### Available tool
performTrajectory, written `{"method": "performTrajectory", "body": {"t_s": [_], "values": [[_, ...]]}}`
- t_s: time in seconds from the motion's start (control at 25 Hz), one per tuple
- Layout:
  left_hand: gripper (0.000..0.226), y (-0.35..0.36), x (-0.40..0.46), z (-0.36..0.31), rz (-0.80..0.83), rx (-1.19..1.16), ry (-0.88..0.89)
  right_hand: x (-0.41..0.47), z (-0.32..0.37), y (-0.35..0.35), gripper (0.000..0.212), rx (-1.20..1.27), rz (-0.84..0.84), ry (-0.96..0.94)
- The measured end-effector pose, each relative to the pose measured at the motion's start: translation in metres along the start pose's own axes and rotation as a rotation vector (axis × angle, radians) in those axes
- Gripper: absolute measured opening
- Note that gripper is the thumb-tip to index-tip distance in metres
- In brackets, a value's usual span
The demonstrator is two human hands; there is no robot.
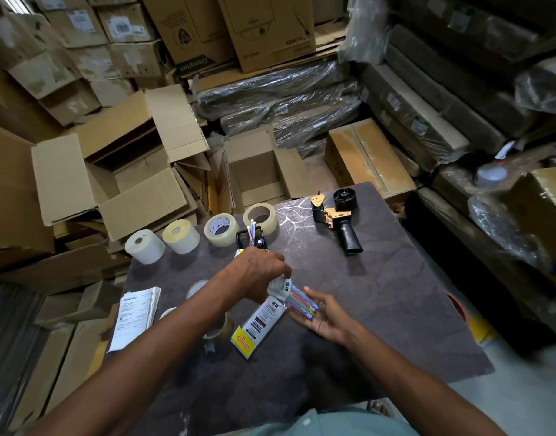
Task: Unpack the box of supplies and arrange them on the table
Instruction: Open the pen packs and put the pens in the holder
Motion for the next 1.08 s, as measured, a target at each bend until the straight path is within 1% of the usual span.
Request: {"method": "performTrajectory", "body": {"t_s": [0.16,0.32,0.48,0.6,0.68,0.76,0.84,0.92,1.0,1.08], "values": [[0.061,0.004,0.0,0.005,0.005,-0.004,-0.016,0.0,0.002,-0.007,0.035,-0.07,-0.04,-0.012],[0.063,0.012,0.0,0.017,-0.018,-0.013,-0.035,-0.002,0.007,-0.01,0.022,-0.057,-0.071,-0.046],[0.062,0.03,-0.001,0.03,-0.026,-0.065,-0.059,-0.001,0.011,-0.015,0.013,-0.104,-0.089,-0.089],[0.064,0.049,-0.005,0.039,-0.046,-0.157,-0.096,-0.001,0.016,-0.023,0.019,-0.131,-0.13,-0.107],[0.069,0.065,-0.008,0.047,-0.04,-0.246,-0.152,-0.002,0.021,-0.031,0.025,-0.136,-0.161,-0.135],[0.072,0.085,-0.01,0.054,-0.053,-0.391,-0.234,-0.005,0.028,-0.038,0.027,-0.132,-0.197,-0.173],[0.071,0.106,-0.011,0.054,-0.101,-0.629,-0.351,-0.007,0.039,-0.045,0.028,-0.108,-0.22,-0.221],[0.072,0.128,-0.007,0.041,-0.123,-0.842,-0.42,-0.009,0.048,-0.047,0.032,-0.08,-0.226,-0.258],[0.077,0.145,0.0,0.022,-0.129,-0.965,-0.448,-0.009,0.053,-0.045,0.035,-0.081,-0.222,-0.271],[0.079,0.155,0.008,0.003,-0.119,-1.005,-0.478,-0.007,0.053,-0.039,0.033,-0.09,-0.214,-0.272]]}}
Point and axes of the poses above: each hand's wrist, its own x-axis towards the middle knuckle, its own y-axis out of the palm, z = x × y, the point moved 3 cm from there along x, towards the middle knuckle, and after that the axes turned 7 degrees about z, right-handed, at the moved point
